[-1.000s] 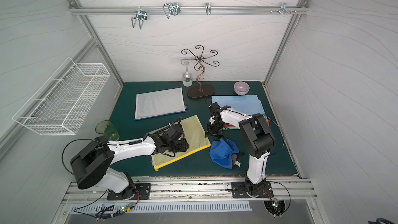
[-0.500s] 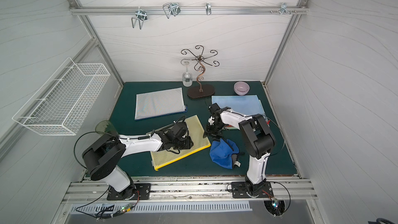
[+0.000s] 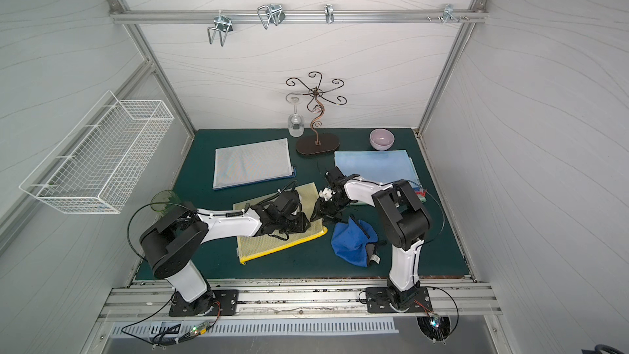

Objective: Wipe the document bag
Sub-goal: Pick up the document bag from the center of the board.

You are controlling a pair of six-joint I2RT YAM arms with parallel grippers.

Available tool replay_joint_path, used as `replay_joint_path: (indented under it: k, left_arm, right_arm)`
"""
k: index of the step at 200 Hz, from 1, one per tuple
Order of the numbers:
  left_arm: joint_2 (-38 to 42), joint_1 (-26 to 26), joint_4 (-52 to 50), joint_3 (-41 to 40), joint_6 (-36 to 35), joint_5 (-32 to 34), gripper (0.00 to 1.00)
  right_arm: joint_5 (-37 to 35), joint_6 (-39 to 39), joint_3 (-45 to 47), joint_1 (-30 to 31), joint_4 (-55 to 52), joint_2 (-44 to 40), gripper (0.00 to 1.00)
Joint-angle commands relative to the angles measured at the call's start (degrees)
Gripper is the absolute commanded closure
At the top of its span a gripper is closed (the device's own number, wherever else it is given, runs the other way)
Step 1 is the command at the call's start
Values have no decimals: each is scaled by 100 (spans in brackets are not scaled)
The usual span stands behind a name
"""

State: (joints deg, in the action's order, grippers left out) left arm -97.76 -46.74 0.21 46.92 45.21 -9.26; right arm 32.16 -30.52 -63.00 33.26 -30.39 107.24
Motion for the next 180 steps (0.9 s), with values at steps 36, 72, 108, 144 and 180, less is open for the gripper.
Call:
replay_joint_path:
  k: [36,72,108,144,180]
  left_arm:
    - [-92,11,-154,-240,121,151,64]
    - [603,58,-371,-194,98,329,63]
    - [1646,348,-1014,92,-154,418,62]
    - [2495,440,-1770,270,-325,594,62]
    - [3327,447,-2290,36,-237,936,62]
  right_arm:
    - [-99,-13,98,-56,-161,-60,97]
    - [-609,268,-334,-73,-821,-355,100]
    - [-1664,874,-1129,-647,-1965,-721,100]
    - [-2960,1758,-2121,-1425,-2851,-516,100]
    - [-4142,2362,-2950,-2104,-3107,103,100]
